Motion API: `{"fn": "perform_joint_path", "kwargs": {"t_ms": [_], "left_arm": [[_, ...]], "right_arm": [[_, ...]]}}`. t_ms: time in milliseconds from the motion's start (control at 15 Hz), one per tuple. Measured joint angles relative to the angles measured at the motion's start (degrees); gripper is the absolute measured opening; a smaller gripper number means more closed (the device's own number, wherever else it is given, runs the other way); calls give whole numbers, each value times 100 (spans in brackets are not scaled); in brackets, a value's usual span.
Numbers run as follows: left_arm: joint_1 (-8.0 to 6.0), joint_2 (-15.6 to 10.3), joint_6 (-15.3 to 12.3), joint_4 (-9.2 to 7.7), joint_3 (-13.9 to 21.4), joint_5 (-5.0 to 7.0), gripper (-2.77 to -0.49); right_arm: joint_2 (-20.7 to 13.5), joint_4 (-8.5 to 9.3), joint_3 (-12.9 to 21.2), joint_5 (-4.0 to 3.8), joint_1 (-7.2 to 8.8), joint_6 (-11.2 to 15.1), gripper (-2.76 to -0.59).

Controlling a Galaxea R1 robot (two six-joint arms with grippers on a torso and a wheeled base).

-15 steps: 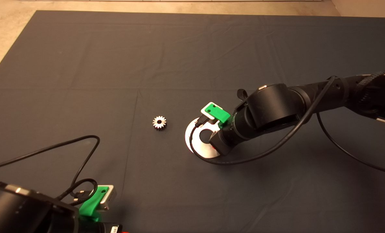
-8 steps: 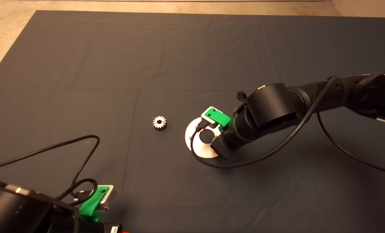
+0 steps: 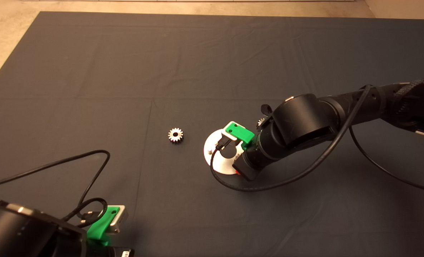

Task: Install three planetary gears onto the carrier pins

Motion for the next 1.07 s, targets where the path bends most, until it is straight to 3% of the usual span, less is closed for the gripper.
{"fn": "perform_joint_path", "kwargs": {"t_ms": [333,667,1067], "left_arm": [[-10,0,0,-6,0,-2,-49],[-83,0,0,-28,1,-2,-49],[-111,0,0,-52,0,-2,-49]], "right_arm": [[-2,-2,0,1,-33,-38,-234],[-7,-56,-80,-1,-227,-160,-234],[-15,-100,-99,21,-239,-256,-234]]}}
